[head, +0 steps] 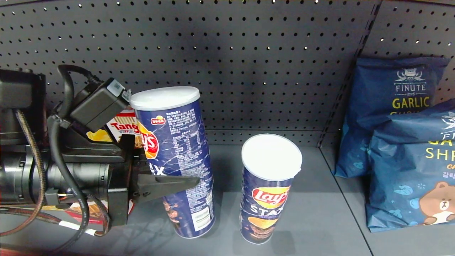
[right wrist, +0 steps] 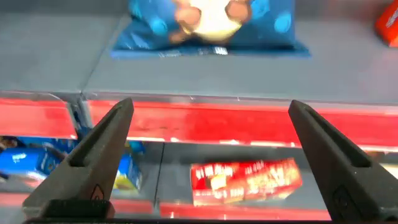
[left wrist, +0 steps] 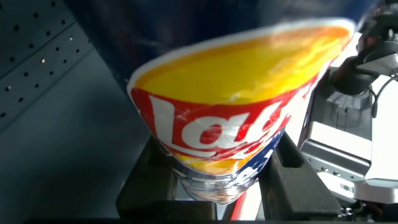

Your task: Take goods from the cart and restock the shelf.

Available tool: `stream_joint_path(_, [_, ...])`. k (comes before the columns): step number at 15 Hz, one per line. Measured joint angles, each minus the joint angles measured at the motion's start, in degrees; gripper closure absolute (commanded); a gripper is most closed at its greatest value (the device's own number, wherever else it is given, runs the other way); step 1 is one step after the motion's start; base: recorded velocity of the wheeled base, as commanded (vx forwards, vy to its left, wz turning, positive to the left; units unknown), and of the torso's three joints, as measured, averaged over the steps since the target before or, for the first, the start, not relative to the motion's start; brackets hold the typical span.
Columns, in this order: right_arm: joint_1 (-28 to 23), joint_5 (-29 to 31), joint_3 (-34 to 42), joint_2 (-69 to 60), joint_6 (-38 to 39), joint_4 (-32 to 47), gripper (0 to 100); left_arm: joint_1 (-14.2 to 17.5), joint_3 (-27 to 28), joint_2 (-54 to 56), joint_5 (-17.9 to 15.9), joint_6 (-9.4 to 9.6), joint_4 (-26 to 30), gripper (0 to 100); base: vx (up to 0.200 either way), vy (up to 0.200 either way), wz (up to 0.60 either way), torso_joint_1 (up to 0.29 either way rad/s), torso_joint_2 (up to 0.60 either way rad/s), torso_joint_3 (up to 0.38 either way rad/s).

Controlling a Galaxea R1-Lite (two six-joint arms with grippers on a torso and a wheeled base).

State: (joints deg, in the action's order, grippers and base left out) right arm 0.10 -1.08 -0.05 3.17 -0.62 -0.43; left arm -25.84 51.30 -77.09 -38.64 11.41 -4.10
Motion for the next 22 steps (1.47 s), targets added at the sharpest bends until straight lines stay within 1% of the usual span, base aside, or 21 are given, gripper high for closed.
stream_joint_path(6, [0.06,-0.55,0.05,-3.06,-0.06,-0.01,0,0.0,-2.22,0.85,0.06,0.16,-0.06,100,0.0,0.0,0.0,0.0,0.0,0.0])
stream_joint_path(8, [0.06,-0.74,0.05,-3.19,0.35,-0.01,0,0.13,-2.24,0.99,0.93,0.18,-0.11,100,0.0,0.0,0.0,0.0,0.0,0.0])
stream_joint_path(9, [0.06,-0.74,0.05,-3.24,0.38,-0.01,0,0.13,-2.24,0.99,3.47,0.22,-0.9,100,0.0,0.0,0.0,0.0,0.0,0.0])
stream_joint_path(10, [0.06,-0.74,0.05,-3.27,0.38,-0.01,0,0.18,-2.13,1.0,5.29,0.27,-2.57,100,0.0,0.0,0.0,0.0,0.0,0.0])
stream_joint_path(11, [0.06,-0.77,0.05,-3.27,0.4,-0.01,0,0.18,-2.13,0.96,7.58,0.27,-5.47,100,0.0,0.0,0.0,0.0,0.0,0.0])
stream_joint_path(12, [0.06,-0.74,0.05,-3.28,0.38,-0.01,0,0.16,-2.13,0.85,12.18,0.13,-8.73,100,0.0,0.0,0.0,0.0,0.0,0.0])
stream_joint_path(13, [0.11,-0.74,0.05,-3.28,0.4,-0.01,0,0.05,-2.16,0.3,14.81,0.02,-10.11,100,0.0,0.0,0.0,0.0,0.0,0.0])
stream_joint_path(15, [0.06,-0.74,0.05,-3.28,0.38,-0.04,0,-0.33,-2.13,-1.43,15.74,0.07,-12.15,100,0.0,0.0,0.0,0.0,0.0,0.0])
stream_joint_path(16, [0.06,-0.74,0.05,-3.28,0.38,-0.04,0,-0.45,-2.02,-2.65,17.25,-0.11,-14.59,100,0.0,0.0,0.0,0.0,0.0,0.0])
stream_joint_path(17, [0.06,-0.74,0.05,-3.28,0.4,-0.04,0,-0.56,-1.85,-3.97,21.16,-0.63,-16.31,100,0.0,0.0,0.0,0.0,0.0,0.0])
stream_joint_path(18, [0.06,-0.77,0.05,-3.28,0.4,-0.04,0,-1.05,-1.3,-5.64,25.51,-1.62,-17.93,100,0.0,0.0,0.0,0.0,0.0,0.0])
stream_joint_path(19, [0.06,-0.74,0.05,-3.28,0.38,-0.01,0,-2.46,-0.76,-6.97,28.2,-3.1,-18.75,100,0.0,0.0,0.0,0.0,0.0,0.0])
stream_joint_path(21, [0.06,-0.74,0.05,-3.28,0.38,-0.04,0,-6.7,-0.04,-9.42,32.74,-5.97,-21.41,100,0.0,0.0,0.0,0.0,0.0,0.0])
stream_joint_path(22, [0.06,-0.74,0.05,-3.28,0.38,-0.01,0,-8.24,0.0,-10.5,34.71,-6.6,-22.56,100,0.0,0.0,0.0,0.0,0.0,0.0])
